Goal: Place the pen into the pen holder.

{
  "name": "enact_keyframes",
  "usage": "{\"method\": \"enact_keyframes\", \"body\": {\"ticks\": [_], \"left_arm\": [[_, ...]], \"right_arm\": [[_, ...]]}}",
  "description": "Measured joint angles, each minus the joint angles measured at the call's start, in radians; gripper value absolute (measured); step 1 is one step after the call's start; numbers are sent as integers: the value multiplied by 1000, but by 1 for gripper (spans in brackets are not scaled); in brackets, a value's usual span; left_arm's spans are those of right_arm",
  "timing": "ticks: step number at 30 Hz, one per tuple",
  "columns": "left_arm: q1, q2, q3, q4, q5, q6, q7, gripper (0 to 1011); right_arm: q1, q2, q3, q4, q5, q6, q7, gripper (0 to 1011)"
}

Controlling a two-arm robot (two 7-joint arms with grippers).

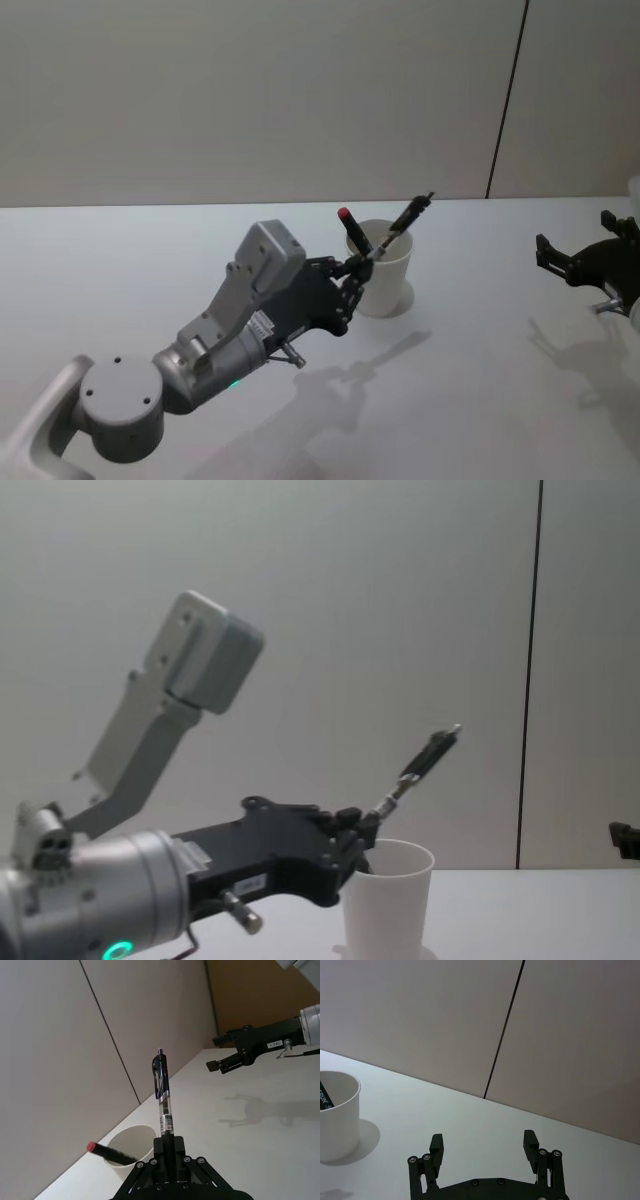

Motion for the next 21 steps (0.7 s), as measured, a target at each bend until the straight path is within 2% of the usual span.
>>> {"method": "enact_keyframes", "body": {"ticks": [13,21], "left_arm": [[-77,-57,24,87,53,2,-71,125],[-101,-77,37,111,82,19,-71,125]], "right_arm": [[0,0,0,0,0,0,0,1001],[0,0,0,0,0,0,0,1001]]}}
